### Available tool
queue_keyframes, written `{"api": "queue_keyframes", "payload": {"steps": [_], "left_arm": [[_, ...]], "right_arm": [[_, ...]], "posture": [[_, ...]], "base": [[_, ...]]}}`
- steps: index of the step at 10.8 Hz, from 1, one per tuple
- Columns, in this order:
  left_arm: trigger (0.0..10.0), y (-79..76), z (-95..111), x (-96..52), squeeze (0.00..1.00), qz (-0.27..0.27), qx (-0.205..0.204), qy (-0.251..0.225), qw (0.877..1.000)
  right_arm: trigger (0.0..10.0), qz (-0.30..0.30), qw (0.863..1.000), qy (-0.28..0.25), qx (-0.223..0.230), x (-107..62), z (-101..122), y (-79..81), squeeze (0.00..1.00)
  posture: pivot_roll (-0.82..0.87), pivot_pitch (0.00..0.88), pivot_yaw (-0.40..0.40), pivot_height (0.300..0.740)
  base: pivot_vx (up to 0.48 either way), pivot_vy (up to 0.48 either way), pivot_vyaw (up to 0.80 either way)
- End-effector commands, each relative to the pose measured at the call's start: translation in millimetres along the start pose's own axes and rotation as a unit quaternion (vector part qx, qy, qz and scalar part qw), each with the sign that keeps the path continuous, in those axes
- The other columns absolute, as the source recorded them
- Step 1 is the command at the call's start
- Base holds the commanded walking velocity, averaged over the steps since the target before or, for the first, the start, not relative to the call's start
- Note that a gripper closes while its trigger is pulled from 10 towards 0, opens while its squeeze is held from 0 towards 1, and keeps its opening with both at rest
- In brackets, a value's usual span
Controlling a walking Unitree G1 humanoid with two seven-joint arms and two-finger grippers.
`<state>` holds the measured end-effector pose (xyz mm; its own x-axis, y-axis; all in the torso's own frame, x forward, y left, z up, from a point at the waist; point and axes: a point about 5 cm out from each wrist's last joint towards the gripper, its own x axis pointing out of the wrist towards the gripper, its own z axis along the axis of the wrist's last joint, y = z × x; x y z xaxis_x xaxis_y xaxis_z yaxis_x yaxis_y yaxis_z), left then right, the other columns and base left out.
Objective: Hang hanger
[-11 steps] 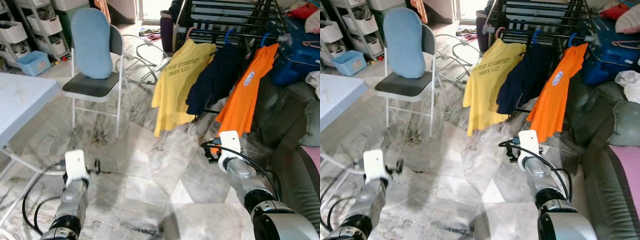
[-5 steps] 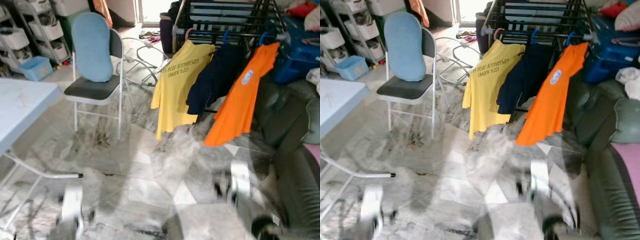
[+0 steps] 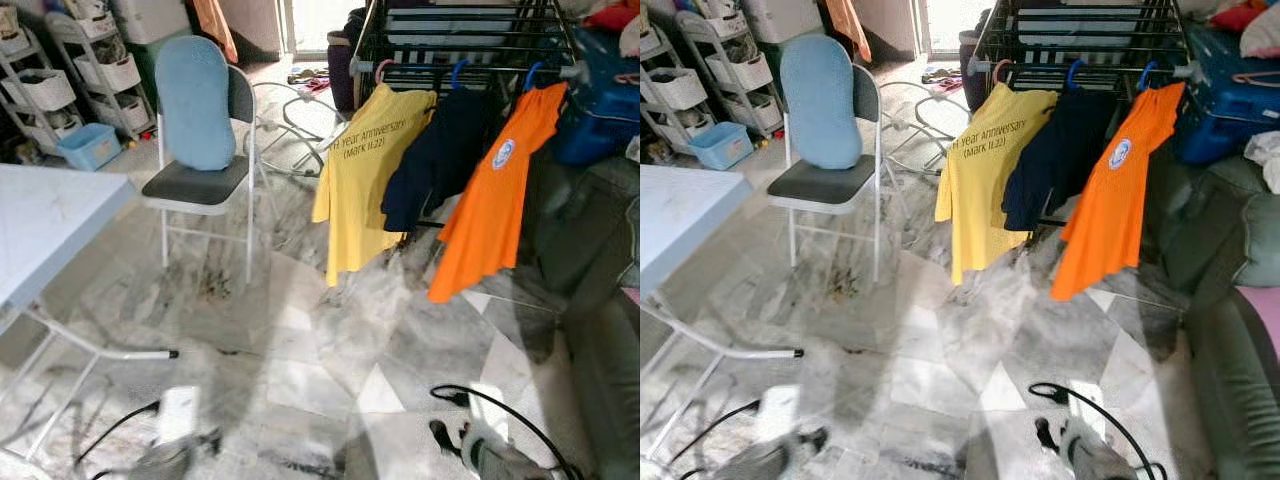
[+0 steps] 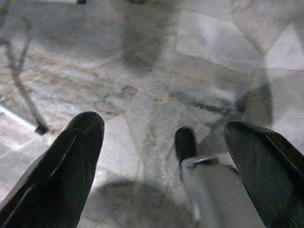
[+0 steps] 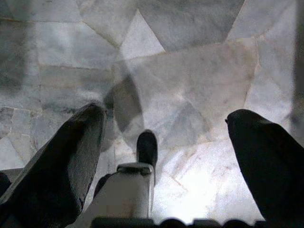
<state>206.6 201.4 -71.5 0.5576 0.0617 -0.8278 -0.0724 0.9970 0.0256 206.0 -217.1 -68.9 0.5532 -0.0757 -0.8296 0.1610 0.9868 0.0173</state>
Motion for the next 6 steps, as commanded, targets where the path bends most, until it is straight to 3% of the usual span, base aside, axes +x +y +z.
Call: {"api": "queue_keyframes", "payload": {"steps": [1, 3, 6], "left_arm": [[10.0, 2.7, 1, 0.0, 0.00, 0.010, 0.002, 0.006, 1.000], [10.0, -14.6, 9, 2.2, 0.00, 0.000, 0.025, 0.008, 1.000], [10.0, -19.9, 9, 2.6, 0.00, 0.014, 0.018, 0.012, 1.000]], "right_arm": [[10.0, 0.000, 1.000, 0.001, 0.011, 0.1, 0, 0.4, 0.00], [10.0, -0.003, 1.000, -0.001, 0.024, 0.2, 2, 0.5, 0.00], [10.0, -0.004, 1.000, -0.002, 0.006, -0.6, 2, -5.0, 0.00]], "posture": [[-0.15, 0.000, 0.095, 0.740], [-0.16, 0.000, 0.100, 0.740], [-0.15, 0.000, 0.088, 0.740]], "base": [[0.000, 0.000, 0.00], [0.000, 0.000, 0.00], [0.000, 0.000, 0.00]]}}
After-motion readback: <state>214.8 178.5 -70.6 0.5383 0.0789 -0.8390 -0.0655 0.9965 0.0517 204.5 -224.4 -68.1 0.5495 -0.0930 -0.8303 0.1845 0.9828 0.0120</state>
